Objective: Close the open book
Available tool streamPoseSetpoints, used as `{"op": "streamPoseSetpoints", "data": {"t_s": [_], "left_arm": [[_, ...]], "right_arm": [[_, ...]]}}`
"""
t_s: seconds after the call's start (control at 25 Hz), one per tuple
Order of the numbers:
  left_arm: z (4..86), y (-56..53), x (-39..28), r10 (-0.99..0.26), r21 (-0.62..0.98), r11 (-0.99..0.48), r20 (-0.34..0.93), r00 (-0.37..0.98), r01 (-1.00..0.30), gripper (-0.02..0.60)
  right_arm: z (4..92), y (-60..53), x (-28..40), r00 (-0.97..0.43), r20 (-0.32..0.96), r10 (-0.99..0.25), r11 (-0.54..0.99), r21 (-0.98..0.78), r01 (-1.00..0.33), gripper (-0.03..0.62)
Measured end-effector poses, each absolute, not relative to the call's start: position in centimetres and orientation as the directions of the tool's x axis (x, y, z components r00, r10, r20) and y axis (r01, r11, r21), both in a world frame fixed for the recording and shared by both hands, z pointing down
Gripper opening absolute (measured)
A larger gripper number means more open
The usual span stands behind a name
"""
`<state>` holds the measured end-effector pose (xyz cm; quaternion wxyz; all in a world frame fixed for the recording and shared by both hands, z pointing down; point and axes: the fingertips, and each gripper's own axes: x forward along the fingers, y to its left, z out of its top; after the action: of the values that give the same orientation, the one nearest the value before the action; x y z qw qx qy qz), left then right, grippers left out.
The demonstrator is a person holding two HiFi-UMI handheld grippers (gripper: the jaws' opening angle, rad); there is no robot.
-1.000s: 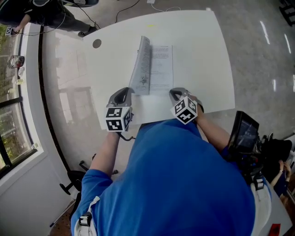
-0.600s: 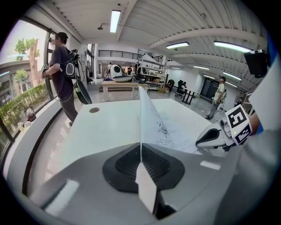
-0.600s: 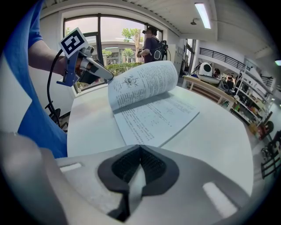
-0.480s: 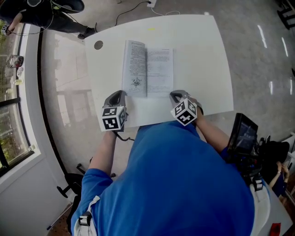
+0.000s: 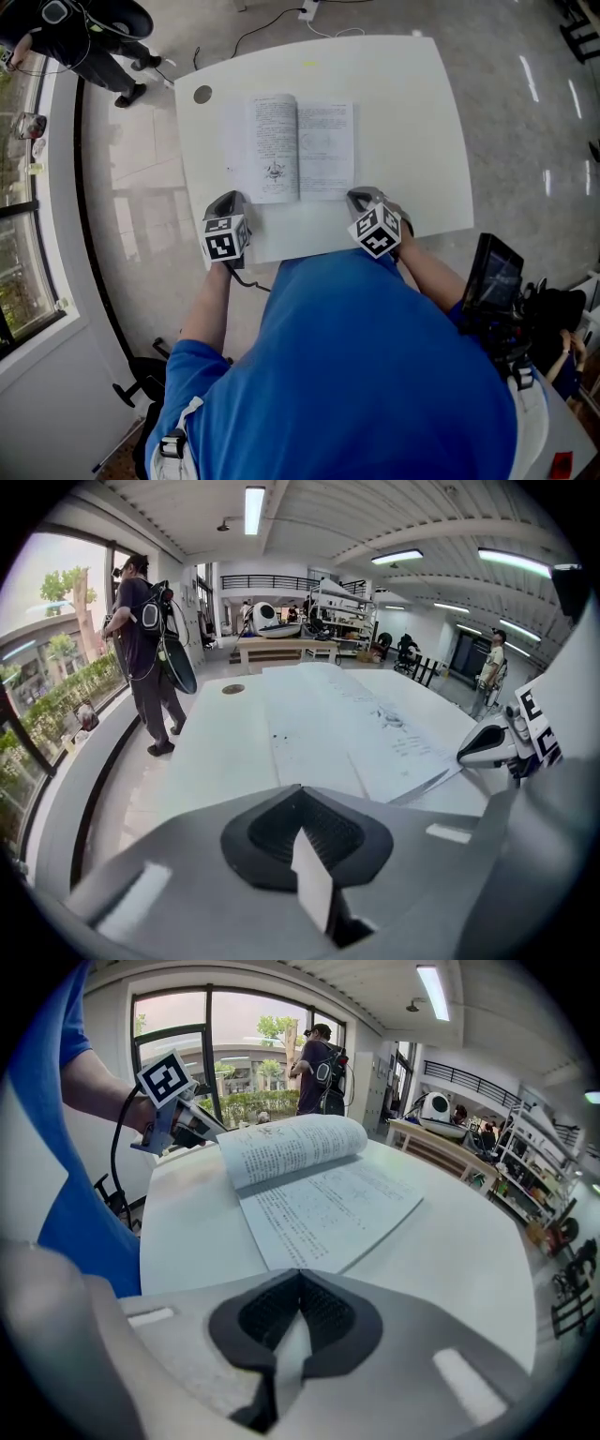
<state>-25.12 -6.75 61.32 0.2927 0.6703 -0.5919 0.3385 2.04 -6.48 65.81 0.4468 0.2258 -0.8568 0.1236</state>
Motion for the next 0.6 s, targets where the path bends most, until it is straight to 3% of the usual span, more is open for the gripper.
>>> {"op": "streamPoseSetpoints", "data": {"t_s": [0.6], "left_arm": [[65.0,-6.7,-24.9,-0.544,-0.012,-0.136,0.836,0.064,-0.991,0.006]], "right_arm": [[66.1,-6.9,2.6,-0.481,0.83,-0.283,0.866,0.005,-0.5,0.003]]}}
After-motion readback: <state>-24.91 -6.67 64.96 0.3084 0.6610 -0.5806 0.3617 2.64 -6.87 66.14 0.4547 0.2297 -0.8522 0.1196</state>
